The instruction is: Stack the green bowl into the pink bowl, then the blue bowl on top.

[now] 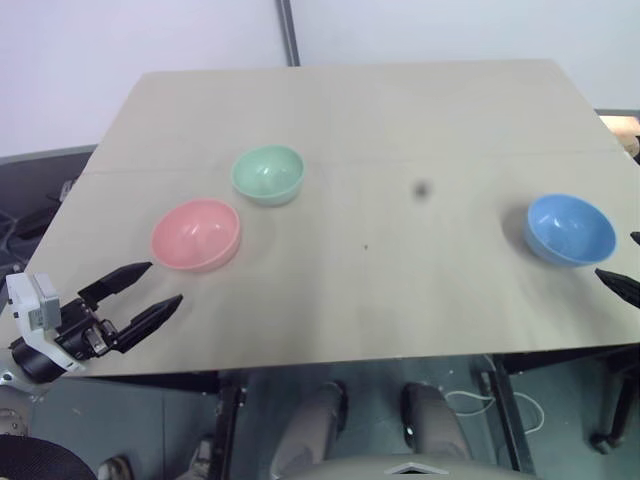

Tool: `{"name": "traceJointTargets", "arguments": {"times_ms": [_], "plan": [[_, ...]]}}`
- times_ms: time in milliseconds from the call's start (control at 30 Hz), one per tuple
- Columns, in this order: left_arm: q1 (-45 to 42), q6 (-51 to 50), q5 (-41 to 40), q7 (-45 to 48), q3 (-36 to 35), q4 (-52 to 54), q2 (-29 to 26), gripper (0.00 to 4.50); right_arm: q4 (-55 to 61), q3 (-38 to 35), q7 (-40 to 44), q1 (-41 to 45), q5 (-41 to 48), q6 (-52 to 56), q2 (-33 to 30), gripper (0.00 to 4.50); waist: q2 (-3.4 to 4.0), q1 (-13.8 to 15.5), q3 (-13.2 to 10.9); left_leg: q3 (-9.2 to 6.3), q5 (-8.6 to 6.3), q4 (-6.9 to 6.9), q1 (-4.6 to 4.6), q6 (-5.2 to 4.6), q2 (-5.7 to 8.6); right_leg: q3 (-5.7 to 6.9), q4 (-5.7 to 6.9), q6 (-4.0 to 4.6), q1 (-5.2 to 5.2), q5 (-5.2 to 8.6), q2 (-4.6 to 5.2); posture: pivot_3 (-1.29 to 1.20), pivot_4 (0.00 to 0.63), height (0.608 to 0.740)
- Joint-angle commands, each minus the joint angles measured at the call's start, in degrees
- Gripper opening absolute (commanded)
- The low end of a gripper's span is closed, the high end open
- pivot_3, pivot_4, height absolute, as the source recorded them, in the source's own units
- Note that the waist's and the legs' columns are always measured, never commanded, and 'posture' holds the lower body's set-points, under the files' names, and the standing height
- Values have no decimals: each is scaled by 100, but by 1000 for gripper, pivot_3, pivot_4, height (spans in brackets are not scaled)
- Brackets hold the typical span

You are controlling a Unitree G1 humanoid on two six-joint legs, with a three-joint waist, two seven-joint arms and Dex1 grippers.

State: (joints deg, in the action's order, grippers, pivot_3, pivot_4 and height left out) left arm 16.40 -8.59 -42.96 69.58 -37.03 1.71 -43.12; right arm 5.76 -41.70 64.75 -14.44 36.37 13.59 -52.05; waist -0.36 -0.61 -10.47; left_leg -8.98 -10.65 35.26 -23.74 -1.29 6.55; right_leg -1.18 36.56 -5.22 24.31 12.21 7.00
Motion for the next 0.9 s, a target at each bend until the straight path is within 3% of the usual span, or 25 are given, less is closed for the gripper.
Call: {"name": "traceJointTargets", "arguments": {"times_ms": [33, 567, 733, 900], "plan": [[-9, -10, -37, 2, -241, 56, -90, 4481, 138, -238, 50, 77, 49, 4, -123, 4500, 0, 0, 0, 0, 0, 0, 0, 0, 0, 0, 0, 0, 0, 0, 0, 0, 150, 740], [-621, -388, 55, -468, 109, 550, -132, 4481, 253, 429, 46, 746, 33, -113, 49, 4500, -3, 4, -2, 3, -1, 0, 0, -2, 0, 6, -1, -1, 2, -1, -1, 0, 150, 740], [-712, -903, 1016, -1708, 484, 1380, -453, 4481, 690, 1048, 22, 1099, 207, 98, 124, 4500, -5, -8, -4, 6, -1, 2, 4, -2, -1, 6, 1, -1, 1, -3, -2, 0, 150, 740], [-880, -2041, 2140, -2477, 1199, 2152, -1489, 4481, 1339, 2152, 16, 1772, 61, 13, 337, 4500, -10, -3, -8, 8, -1, 1, 4, -2, -3, 4, 4, -1, 4, -4, -10, 0, 150, 740]]}}
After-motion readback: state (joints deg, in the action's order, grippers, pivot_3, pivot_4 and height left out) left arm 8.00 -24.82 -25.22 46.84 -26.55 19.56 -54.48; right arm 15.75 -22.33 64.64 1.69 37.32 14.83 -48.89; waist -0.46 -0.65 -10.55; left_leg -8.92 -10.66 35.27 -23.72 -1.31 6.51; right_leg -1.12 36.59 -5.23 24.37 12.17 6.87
